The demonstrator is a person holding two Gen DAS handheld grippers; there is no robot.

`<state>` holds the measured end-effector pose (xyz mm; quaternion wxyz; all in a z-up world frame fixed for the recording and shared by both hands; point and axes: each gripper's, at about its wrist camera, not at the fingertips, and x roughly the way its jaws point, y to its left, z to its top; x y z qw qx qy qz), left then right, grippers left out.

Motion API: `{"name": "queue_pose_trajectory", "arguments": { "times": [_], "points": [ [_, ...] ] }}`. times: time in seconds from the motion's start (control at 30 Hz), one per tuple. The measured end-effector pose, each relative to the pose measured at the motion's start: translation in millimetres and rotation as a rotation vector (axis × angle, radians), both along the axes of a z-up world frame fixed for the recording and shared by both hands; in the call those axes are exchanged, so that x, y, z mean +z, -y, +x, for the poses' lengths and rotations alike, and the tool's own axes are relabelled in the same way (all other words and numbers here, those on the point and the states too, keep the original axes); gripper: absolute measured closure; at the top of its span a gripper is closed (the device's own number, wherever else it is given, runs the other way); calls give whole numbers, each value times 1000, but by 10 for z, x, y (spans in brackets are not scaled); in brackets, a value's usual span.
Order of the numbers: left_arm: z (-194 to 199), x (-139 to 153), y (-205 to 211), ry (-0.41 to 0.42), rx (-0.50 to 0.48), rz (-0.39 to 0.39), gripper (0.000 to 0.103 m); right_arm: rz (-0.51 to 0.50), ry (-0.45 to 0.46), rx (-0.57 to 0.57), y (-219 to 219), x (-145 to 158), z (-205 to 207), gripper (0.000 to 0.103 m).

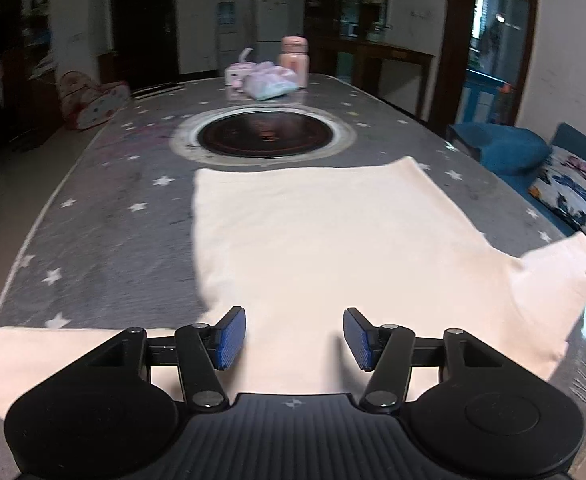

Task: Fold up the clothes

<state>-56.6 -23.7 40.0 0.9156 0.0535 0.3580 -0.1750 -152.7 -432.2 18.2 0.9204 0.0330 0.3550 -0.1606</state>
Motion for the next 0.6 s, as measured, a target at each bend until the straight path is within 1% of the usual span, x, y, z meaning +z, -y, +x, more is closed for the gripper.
{"name": "queue_pose_trajectory", "arguments": {
  "times": [0.13,0.27,0.3,0.33,0.37,0.4,0.43,0.5,0.6],
  "points": [
    [-34,-36,135,-10,-40,4,45,40,2,-96,281,-59,-57,47],
    [-62,-65,224,-19,-63,8,45,169,26,-114,514,-130,-71,48],
    [-67,-69,239,-20,-67,10,45,199,35,-115,557,-142,-75,50],
    [-72,-68,246,-20,-69,10,44,226,44,-113,587,-150,-83,54],
    [-76,-67,253,-20,-71,10,44,252,54,-112,618,-157,-91,63],
    [-79,-63,261,-18,-73,11,44,279,63,-111,649,-165,-100,71],
    [-82,-60,272,-17,-75,12,43,293,70,-110,660,-165,-108,73],
    [-86,-53,297,-15,-80,15,43,272,77,-108,627,-144,-127,90],
    [-95,-53,355,-14,-97,20,42,237,92,-98,566,-69,-152,94]
  ]
}}
